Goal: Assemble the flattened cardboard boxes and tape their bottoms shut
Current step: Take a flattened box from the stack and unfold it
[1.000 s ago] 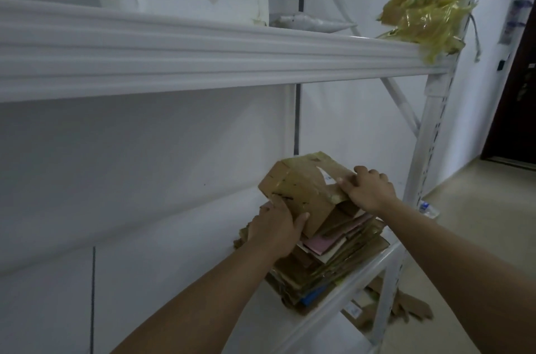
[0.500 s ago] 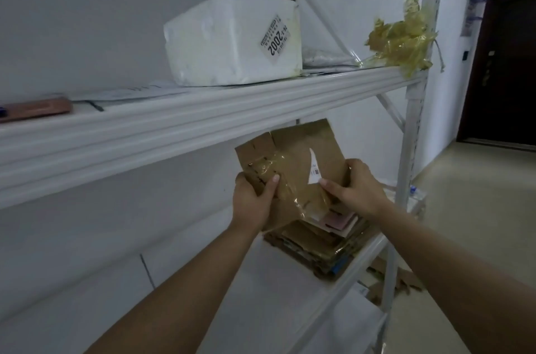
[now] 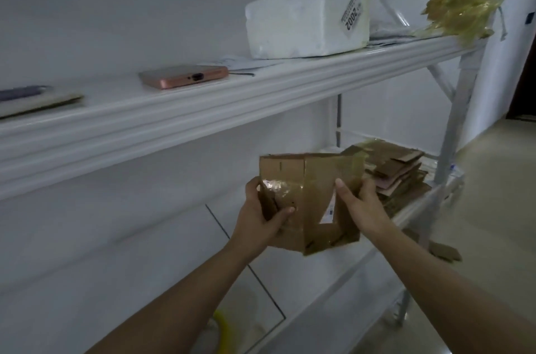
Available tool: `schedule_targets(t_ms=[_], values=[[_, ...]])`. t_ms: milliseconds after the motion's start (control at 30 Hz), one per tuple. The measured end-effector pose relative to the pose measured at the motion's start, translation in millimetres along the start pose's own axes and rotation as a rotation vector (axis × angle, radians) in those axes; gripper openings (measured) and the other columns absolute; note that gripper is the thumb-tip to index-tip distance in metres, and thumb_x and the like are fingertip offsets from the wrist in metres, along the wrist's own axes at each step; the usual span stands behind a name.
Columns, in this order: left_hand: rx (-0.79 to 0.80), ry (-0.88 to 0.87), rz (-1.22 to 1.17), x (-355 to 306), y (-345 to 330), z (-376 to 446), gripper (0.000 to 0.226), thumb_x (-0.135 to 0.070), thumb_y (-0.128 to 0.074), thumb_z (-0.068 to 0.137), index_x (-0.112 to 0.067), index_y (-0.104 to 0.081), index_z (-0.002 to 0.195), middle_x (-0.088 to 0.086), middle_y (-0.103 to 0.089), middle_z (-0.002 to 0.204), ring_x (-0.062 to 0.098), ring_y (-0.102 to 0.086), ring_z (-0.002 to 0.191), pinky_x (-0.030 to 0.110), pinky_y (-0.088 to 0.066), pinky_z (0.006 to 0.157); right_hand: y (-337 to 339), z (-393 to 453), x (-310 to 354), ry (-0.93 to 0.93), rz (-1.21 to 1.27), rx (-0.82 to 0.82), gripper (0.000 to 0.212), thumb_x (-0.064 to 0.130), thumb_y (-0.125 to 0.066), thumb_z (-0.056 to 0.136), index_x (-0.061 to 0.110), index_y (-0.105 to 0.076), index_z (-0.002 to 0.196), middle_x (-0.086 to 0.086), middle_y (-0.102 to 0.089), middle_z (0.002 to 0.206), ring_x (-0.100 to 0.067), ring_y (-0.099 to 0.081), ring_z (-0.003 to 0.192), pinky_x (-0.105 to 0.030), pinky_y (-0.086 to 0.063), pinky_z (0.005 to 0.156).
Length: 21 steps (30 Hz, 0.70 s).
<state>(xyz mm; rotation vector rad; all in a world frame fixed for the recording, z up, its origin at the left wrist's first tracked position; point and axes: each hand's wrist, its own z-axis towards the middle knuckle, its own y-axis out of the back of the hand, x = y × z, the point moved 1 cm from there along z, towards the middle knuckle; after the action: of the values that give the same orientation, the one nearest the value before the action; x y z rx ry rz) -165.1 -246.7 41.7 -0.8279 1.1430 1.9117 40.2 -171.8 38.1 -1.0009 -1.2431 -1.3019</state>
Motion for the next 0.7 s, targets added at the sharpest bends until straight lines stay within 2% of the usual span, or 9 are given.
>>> schedule_targets(t_ms=[100,167,233,300,367,500,600,700], values=[[-0.008,0.048,0.008,4,21,-28,0.06,-0.022,-0.069,0.088,-0.024,-0.029,0.133,-0.016,-0.058,0.111,-0.013,-0.058,0.096,0.008,-0.049,0.074,-24,-18,-3,-0.021,0.085,0.127,0.08,0.056,-0.057,0.085,0.014,-0.023,0.145,-0.001,-0.048,0.132,-0.021,-0.048,0.122,-0.037,-0.039,0.104],[-0.065,0.093,0.025,8,37,-46,0.058,-0.021,-0.068,0.089,-0.023,-0.031,0.133,-0.015,-0.059,0.108,-0.007,-0.061,0.095,0.012,-0.051,0.077,-44,-32,-8,-0.028,0.131,0.21,0.07,0.052,-0.056,0.088,0.02,-0.024,0.143,0.003,-0.05,0.123,-0.014,-0.053,0.107,-0.027,-0.045,0.091],[-0.116,0.15,0.039,12,54,-66,0.057,-0.023,-0.068,0.089,-0.021,-0.033,0.134,-0.015,-0.061,0.102,-0.002,-0.061,0.092,0.022,-0.053,0.08,-63,-47,-16,-0.04,0.171,0.255,0.054,0.043,-0.052,0.095,0.021,-0.027,0.138,0.011,-0.051,0.109,-0.002,-0.052,0.091,-0.015,-0.043,0.073],[-0.174,0.175,0.075,14,70,-86,0.057,-0.03,-0.065,0.086,-0.018,-0.036,0.133,-0.014,-0.061,0.096,-0.004,-0.06,0.085,0.023,-0.051,0.077,-83,-62,-21,-0.048,0.202,0.283,0.048,0.041,-0.05,0.097,0.02,-0.029,0.134,0.014,-0.051,0.104,0.0,-0.053,0.088,-0.013,-0.043,0.067],[-0.242,0.216,0.068,16,88,-106,0.052,-0.034,-0.06,0.087,-0.018,-0.04,0.133,-0.01,-0.063,0.098,-0.002,-0.061,0.087,0.027,-0.052,0.079,-104,-75,-24,-0.07,0.249,0.347,0.046,0.041,-0.05,0.097,0.019,-0.029,0.131,0.011,-0.052,0.104,-0.003,-0.056,0.089,-0.016,-0.046,0.068],[-0.348,0.332,0.035,18,128,-150,0.045,-0.047,-0.052,0.095,-0.028,-0.043,0.135,-0.005,-0.064,0.111,0.017,-0.064,0.102,0.041,-0.054,0.085,-156,-102,-14,-0.066,0.275,0.469,0.047,0.04,-0.055,0.094,0.014,-0.033,0.127,0.004,-0.056,0.106,-0.011,-0.06,0.098,-0.023,-0.05,0.074],[-0.469,0.409,0.001,18,169,-179,0.046,-0.053,-0.044,0.094,-0.032,-0.043,0.135,-0.004,-0.063,0.111,0.016,-0.061,0.098,0.033,-0.05,0.081,-197,-130,2,-0.052,0.28,0.578,0.045,0.037,-0.056,0.094,0.014,-0.037,0.128,0.003,-0.059,0.108,-0.011,-0.062,0.097,-0.025,-0.052,0.076],[-0.571,0.488,-0.083,23,210,-205,0.042,-0.052,-0.038,0.098,-0.031,-0.043,0.135,-0.007,-0.059,0.116,0.007,-0.056,0.099,0.029,-0.043,0.083,-233,-154,12,-0.031,0.238,0.68,0.052,0.054,-0.052,0.087,0.024,-0.044,0.129,0.003,-0.062,0.116,-0.013,-0.063,0.102,-0.034,-0.054,0.084]])
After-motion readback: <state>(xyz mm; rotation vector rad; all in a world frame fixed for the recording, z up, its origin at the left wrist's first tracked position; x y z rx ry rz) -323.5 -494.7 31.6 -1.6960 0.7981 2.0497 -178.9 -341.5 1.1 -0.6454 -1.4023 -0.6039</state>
